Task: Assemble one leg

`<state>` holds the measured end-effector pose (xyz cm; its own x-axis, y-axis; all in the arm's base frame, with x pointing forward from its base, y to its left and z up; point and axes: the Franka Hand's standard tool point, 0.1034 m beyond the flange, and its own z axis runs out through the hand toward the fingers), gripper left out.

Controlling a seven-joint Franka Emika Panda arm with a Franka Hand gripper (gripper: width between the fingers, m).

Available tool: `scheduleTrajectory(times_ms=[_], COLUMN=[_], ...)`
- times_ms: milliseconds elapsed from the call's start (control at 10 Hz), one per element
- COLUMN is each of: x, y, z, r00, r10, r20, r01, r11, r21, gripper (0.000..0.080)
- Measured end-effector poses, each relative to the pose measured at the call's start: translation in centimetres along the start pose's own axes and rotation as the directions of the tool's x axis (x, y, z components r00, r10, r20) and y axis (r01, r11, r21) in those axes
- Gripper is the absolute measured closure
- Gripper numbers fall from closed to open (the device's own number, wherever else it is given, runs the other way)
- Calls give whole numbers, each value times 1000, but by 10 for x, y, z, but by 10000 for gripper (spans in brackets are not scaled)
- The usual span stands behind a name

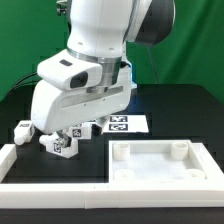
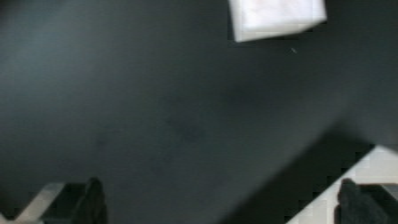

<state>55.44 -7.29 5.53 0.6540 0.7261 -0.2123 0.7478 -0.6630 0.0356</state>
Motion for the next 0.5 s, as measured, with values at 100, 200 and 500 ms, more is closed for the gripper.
scheduleTrajectory(times_ms=[100,200,500], x=[0,0,-5], y=[0,0,-7], z=[0,0,10], r00=[1000,1000,1000], r10=[-30,-30,-26], r20=[0,0,11], r01=[30,30,26], r11=[1000,1000,1000], r21=[0,0,-8], gripper=[150,150,150])
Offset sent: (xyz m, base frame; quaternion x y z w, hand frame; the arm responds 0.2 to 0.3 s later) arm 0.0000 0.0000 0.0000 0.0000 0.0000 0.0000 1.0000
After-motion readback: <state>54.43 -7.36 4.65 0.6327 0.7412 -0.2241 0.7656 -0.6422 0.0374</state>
